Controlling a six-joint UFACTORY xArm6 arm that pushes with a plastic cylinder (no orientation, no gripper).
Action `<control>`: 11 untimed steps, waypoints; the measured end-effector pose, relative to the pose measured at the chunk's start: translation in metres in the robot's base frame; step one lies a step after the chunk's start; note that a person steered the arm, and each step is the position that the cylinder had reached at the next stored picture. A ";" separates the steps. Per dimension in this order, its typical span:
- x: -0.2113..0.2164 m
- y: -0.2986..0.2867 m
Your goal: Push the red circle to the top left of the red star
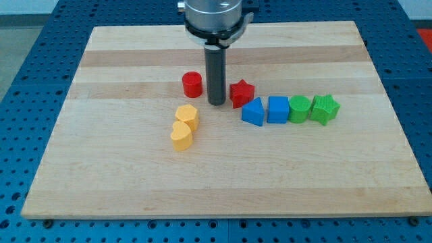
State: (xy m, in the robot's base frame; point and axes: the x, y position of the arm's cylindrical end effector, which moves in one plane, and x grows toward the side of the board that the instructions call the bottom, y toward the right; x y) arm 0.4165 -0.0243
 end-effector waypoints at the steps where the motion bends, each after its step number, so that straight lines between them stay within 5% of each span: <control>1: 0.000 -0.026; 3: -0.007 -0.073; 9: -0.053 -0.026; 11: -0.041 -0.076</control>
State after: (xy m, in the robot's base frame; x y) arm 0.3755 -0.1007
